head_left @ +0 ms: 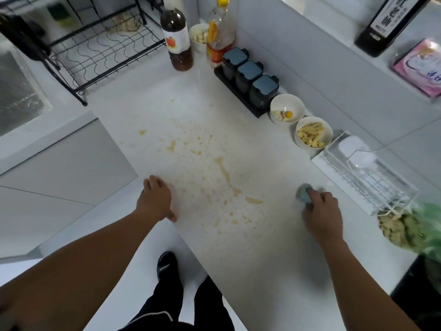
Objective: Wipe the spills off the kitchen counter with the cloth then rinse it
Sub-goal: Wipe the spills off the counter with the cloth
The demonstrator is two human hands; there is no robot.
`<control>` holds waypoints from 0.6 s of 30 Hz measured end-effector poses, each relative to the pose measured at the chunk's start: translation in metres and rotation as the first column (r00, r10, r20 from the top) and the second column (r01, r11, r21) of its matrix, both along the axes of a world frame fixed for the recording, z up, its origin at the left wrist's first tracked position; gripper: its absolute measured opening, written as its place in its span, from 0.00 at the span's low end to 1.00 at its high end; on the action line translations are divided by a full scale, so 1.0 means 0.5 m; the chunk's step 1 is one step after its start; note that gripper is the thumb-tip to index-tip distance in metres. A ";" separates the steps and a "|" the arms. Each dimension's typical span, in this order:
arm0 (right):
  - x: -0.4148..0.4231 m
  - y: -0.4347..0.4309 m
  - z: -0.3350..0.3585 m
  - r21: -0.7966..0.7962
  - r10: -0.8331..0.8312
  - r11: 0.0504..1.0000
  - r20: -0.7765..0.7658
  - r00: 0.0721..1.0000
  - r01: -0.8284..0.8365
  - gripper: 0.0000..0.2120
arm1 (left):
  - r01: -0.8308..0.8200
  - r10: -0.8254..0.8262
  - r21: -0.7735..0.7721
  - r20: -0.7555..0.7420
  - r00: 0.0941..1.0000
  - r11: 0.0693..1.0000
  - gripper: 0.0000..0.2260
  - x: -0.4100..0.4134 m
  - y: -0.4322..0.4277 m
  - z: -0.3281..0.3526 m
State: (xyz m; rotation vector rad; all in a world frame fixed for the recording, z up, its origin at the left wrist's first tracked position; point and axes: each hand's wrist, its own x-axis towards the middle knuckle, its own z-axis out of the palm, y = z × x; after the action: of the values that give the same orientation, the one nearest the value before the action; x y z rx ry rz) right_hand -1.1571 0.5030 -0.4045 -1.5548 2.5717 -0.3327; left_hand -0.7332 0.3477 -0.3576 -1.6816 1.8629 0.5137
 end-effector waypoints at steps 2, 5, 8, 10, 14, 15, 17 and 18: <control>0.005 -0.001 -0.008 -0.035 -0.318 0.947 0.069 0.946 0.321 0.22 | -0.028 0.028 -0.015 -0.014 1.000 1.000 0.64 0.005 0.000 -0.003; 0.061 -0.005 -0.007 -0.078 -0.179 0.981 -0.032 0.983 0.176 0.19 | -0.055 0.055 -0.024 -0.022 0.998 0.998 0.62 0.002 0.000 0.000; 0.057 0.015 -0.002 -0.042 0.050 0.998 0.009 0.999 -0.050 0.21 | -0.074 0.074 -0.001 -0.029 0.997 0.997 0.62 -0.001 0.001 0.002; 0.058 0.016 0.002 -0.071 -0.185 0.979 0.100 0.978 0.192 0.21 | -0.074 0.074 0.000 -0.034 0.997 0.997 0.63 0.001 0.000 0.004; 0.105 0.028 0.006 -0.006 0.017 1.000 0.035 0.999 -0.017 0.22 | -0.068 0.068 -0.007 -0.023 0.997 0.998 0.63 0.006 0.010 0.005; 0.094 0.028 0.006 0.010 0.099 0.995 0.066 0.993 -0.100 0.22 | -0.069 0.069 -0.010 -0.014 0.998 0.998 0.63 0.004 0.010 0.005; 0.079 0.028 0.008 0.013 -0.013 1.000 0.147 0.989 0.011 0.21 | -0.068 0.068 -0.008 0.000 0.998 0.998 0.64 0.001 0.007 0.005; 0.085 0.031 0.010 0.013 -0.137 0.991 0.167 0.976 0.137 0.21 | -0.067 0.067 -0.002 0.009 0.998 0.998 0.64 0.001 0.008 0.006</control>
State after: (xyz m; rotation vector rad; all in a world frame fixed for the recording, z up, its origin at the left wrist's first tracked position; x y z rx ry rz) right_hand -1.1148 0.5183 -0.3997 -1.2911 2.5513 -0.4546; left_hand -0.7327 0.3518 -0.3547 -1.7500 1.8060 0.5308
